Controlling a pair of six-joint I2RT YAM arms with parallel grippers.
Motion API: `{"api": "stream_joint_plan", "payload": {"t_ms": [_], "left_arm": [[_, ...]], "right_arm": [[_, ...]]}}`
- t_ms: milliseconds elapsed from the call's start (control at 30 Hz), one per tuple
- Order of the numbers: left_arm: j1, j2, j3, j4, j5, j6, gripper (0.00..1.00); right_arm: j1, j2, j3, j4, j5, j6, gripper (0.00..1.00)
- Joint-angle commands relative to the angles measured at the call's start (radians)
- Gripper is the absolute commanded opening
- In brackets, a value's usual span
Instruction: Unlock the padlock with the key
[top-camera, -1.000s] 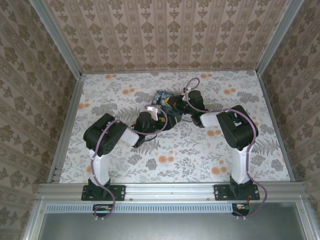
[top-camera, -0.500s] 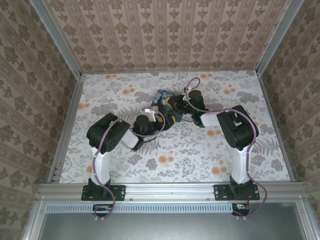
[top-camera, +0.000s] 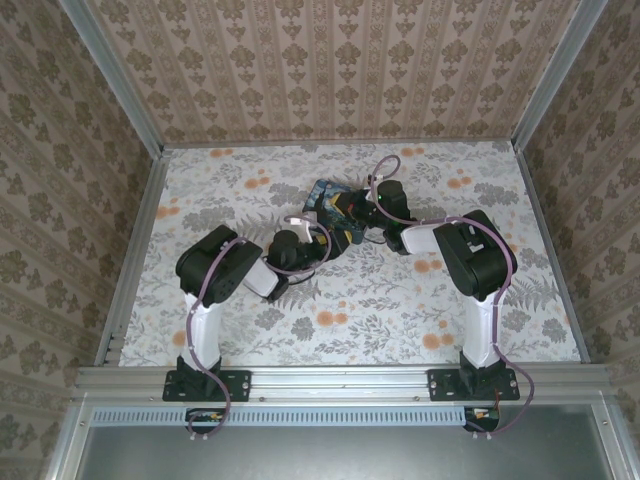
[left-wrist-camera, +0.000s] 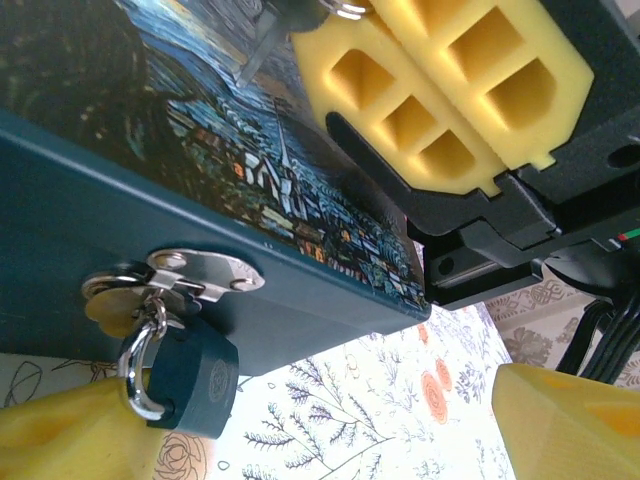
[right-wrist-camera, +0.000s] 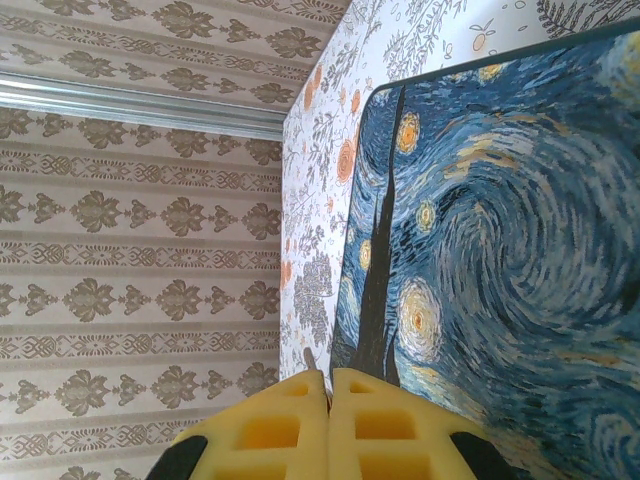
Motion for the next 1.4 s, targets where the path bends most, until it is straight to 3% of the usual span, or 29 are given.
{"api": "stream_joint_plan", "payload": {"t_ms": [0,333,533,767,933,1367], "left_arm": [[-0.001,0.026,0.004,-0.016,-0.027,-0.009,0.85],[-0.004,0.037,0.021,-0.065,-0.034,0.025,0.84],[-0.026,0.077,0.039,-0.073,-0.093,0.006,0.78],[-0.020,0.083,0.020,-0.071,-0.144,-0.013,0.55],[-0.009,0.077,0.009,-0.066,-0.146,-0.022,0.45],[0.006,0.057,-0.002,-0.085,-0.150,-0.025,0.28]], "right_arm": [[-0.001,0.031,-0.028,-0.049,0.000,-0.007,0.00],[0.000,0.039,-0.033,-0.042,-0.001,-0.005,0.00],[0.000,0.046,-0.038,-0.029,0.002,0.003,0.00],[-0.001,0.044,-0.038,-0.027,0.003,0.007,0.00],[-0.001,0.043,-0.037,-0.032,0.003,0.003,0.00],[-0.001,0.049,-0.039,-0.027,0.000,0.005,0.00]]}}
